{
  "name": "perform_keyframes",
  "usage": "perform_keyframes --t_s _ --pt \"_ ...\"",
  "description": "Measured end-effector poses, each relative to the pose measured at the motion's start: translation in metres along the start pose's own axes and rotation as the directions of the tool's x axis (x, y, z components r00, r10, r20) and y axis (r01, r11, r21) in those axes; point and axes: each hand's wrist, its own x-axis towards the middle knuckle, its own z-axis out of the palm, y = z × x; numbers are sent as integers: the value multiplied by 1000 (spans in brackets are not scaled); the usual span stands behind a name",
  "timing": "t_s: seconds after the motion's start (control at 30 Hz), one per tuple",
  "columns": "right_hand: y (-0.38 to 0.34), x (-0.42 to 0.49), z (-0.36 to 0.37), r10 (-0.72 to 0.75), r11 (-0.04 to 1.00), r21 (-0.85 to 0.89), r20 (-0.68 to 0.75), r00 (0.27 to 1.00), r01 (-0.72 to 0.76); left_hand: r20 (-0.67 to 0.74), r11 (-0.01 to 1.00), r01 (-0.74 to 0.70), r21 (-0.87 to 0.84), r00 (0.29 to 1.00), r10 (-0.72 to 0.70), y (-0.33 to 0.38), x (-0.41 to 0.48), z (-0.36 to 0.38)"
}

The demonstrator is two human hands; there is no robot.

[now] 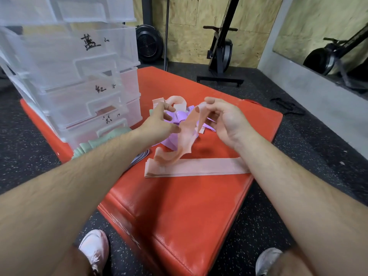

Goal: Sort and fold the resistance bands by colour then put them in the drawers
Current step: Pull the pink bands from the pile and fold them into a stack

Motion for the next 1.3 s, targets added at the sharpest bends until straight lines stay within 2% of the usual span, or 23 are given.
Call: perform_keyframes --t_s 0.23,0.37,0.47,0.6,0.73,0.8,0.87,0.93,0.97,1.0,1.07,1.17,1.23,1.3 --pt "-25 -13 -1 -77 994 86 137 988 66 238 998 -62 5 969 59 1 -1 12" --pt "-33 -15 -3 -98 988 133 117 988 82 142 997 -63 37 988 57 1 1 15" --pt "-34 -11 -9 -102 989 114 32 994 98 136 997 -76 34 988 71 -1 2 14" --pt "-31 -7 -16 -69 998 6 -72 995 69 37 997 -60 -37 997 62 2 0 10" --pt "-25 -5 -21 -97 974 -214 -127 987 68 -104 996 -84 -34 991 80 5 1 4" --pt "-20 -4 -23 -106 912 -407 -122 987 48 -128 991 -90 -95 989 77 8 1 2" --pt "-13 -3 -25 -101 794 -608 -116 988 10 -135 979 -77 -186 989 53 10 0 -1" --pt "-4 -3 -25 -174 592 -806 -147 974 -16 -156 972 -76 -221 987 42 11 2 -3" --pt "0 -4 -23 -241 493 -870 -129 962 7 -153 969 -89 -232 987 54 13 2 -3" --pt "2 -6 -20 -291 437 -897 -75 954 62 -140 964 -93 -250 988 59 15 0 -3" --pt "6 -10 -11 -287 448 -873 62 956 191 -103 947 -91 -309 993 62 19 -3 1" --pt "12 -18 2 -137 571 -778 224 965 261 -51 937 -141 -320 990 132 26 -8 6" --pt "18 -22 8 -99 651 -713 263 960 263 -51 938 -176 -297 984 168 26 -9 10" --pt "25 -23 13 -112 714 -657 231 967 240 -51 938 -181 -295 984 173 25 -8 10"
